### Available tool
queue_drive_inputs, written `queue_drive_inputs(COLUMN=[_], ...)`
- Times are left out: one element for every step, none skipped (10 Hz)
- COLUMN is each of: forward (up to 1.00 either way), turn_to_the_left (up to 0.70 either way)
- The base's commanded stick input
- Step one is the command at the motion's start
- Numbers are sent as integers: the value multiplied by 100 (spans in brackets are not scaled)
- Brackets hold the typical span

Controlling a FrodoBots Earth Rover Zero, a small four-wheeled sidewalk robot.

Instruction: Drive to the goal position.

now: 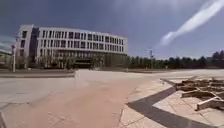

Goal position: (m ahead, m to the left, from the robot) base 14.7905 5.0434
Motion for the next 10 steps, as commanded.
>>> queue_drive_inputs(forward=[70,70,70,70,70,70,70,70,70,70], turn_to_the_left=[-1,-1,-1,-1,-1,-1,-1,-1,-1,-1])
